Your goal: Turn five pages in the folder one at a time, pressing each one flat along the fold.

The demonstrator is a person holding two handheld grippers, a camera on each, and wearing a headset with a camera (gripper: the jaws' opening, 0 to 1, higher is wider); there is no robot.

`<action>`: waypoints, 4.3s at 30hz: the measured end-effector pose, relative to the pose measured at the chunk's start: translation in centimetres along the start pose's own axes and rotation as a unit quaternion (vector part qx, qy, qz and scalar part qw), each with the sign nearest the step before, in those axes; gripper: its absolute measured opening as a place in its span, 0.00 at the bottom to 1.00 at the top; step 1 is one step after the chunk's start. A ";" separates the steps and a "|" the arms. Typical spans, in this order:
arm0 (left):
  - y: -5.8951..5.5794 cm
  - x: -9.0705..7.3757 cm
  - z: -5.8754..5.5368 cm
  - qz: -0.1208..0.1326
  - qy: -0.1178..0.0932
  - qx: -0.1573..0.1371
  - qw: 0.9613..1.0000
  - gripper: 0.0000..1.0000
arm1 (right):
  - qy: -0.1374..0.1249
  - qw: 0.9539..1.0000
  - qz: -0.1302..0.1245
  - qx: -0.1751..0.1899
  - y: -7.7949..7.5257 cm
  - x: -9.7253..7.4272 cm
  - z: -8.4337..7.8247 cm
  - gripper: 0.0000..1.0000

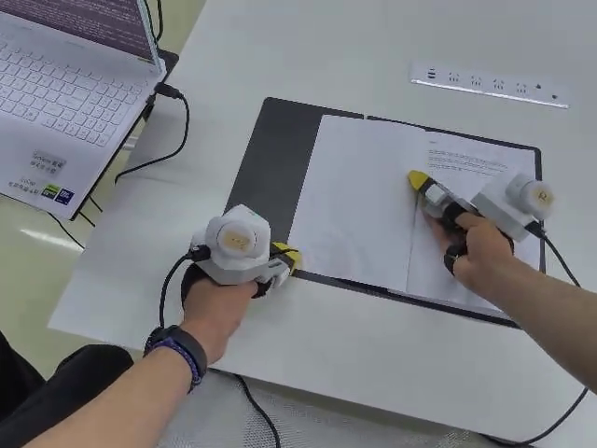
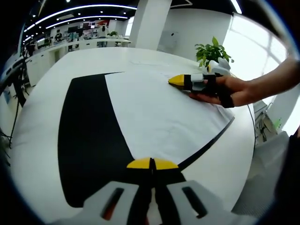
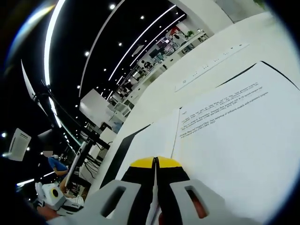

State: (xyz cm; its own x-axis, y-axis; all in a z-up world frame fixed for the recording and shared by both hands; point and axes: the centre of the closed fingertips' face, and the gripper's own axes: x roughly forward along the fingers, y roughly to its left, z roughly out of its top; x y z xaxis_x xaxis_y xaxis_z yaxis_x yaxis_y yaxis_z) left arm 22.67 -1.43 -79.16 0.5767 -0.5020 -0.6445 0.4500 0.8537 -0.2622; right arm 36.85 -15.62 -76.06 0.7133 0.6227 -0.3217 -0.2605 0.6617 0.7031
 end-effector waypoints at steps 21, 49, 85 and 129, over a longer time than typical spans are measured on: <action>0.1 0.1 0.0 0.001 -0.003 -0.009 1.000 0.00 | 0.028 1.000 0.008 -0.003 1.7 -4.6 -4.1 0.00; 0.1 0.0 0.1 0.006 -0.020 -0.016 1.000 0.00 | 0.056 0.998 0.013 0.005 1.9 -9.9 -10.1 0.00; -3.0 -1.7 2.1 0.002 0.008 0.073 0.997 0.22 | 0.059 0.997 0.025 -0.035 3.1 -13.9 -9.0 0.18; -2.9 -12.8 6.4 0.055 -0.078 0.084 0.992 0.43 | 0.049 0.976 -0.022 -0.211 1.2 -23.7 -2.1 0.48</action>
State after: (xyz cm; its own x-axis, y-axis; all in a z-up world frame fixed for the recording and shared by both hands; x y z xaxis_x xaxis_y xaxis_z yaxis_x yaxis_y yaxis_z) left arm 18.36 1.65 -65.58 0.7206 -0.4344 -0.5404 0.4793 0.8753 -0.0645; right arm 18.32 -28.72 -68.92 0.6698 0.6135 -0.4182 -0.4912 0.7885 0.3701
